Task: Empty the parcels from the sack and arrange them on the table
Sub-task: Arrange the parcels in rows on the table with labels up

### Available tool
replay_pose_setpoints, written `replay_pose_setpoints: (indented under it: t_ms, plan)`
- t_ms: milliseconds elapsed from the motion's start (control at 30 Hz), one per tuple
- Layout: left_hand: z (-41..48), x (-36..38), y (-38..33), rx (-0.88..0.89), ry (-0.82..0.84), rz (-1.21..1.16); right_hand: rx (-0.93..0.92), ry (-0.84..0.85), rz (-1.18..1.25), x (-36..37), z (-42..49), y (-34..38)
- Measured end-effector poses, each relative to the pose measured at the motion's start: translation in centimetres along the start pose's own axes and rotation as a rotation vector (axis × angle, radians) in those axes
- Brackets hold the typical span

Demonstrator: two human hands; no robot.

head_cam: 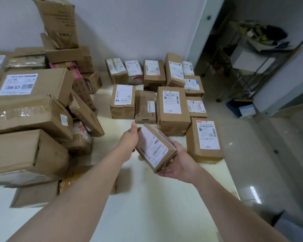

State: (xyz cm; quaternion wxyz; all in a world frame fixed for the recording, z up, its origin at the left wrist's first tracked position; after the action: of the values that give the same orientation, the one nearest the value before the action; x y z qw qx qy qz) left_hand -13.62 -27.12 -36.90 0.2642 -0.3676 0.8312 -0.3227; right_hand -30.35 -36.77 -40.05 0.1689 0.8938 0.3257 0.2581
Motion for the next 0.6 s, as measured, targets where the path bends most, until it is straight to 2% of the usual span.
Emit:
replay_pose_setpoints:
  t_ms: [100, 200, 267, 400, 467, 533, 600]
  plan:
    - [-1.1, 0.2, 0.1, 0.030, 0.016, -0.021, 0.076, 0.036, 0.023, 0.0, -0.6, -0.8]
    - [-1.8, 0.5, 0.5, 0.121, 0.035, 0.039, 0.059, -0.081, -0.100, -1.4, -0.9, -1.4]
    - [-1.8, 0.9, 1.1, 0.151, 0.015, 0.096, 0.009, -0.145, -0.089, -2.4, -1.2, -1.4]
    - [-2.3, 2.7, 1.3, 0.208, -0.048, 0.087, -0.013, -0.038, -0.068, -3.4, -1.7, -2.0]
    - [-2.9, 4.7, 0.7, 0.252, -0.035, 0.087, -0.056, -0.037, -0.016, -4.5, -1.8, -2.3]
    - [-3.2, 7.1, 1.1, 0.193, 0.004, 0.118, -0.123, -0.063, 0.022, -5.9, -1.8, -2.1]
    - [-3.4, 9.3, 2.7, 0.058, 0.052, 0.217, -0.148, -0.097, 0.039, -7.2, -2.0, -1.9]
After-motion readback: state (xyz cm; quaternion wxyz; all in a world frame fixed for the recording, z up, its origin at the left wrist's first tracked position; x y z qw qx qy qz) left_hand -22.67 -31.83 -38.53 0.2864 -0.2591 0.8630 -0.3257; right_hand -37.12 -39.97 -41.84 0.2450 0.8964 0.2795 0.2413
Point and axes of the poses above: each hand's wrist, its own z-axis towards the middle knuckle, its own x-axis out of the palm, y = z × x, the point moved 8 cm from there along z, towards the middle knuckle, and after that the axes turned 1 degree about -z, right-handed, at the moved point
